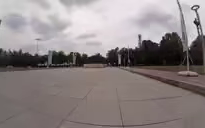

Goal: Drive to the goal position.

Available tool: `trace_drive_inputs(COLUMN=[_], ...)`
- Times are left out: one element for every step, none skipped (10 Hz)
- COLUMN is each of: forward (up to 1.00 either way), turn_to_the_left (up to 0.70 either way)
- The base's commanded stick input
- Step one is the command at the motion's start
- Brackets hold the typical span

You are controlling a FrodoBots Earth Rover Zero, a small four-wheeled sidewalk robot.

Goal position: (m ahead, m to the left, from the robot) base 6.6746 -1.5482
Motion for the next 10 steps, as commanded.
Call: trace_drive_inputs(forward=[0.6, 0.6, 0.6, 0.6, 0.6, 0.6, 0.6, 0.6, 0.6, 0.6], turn_to_the_left=[0.0, 0.0, 0.0, 0.0, 0.0, 0.0, 0.0, 0.0, 0.0, 0.0])
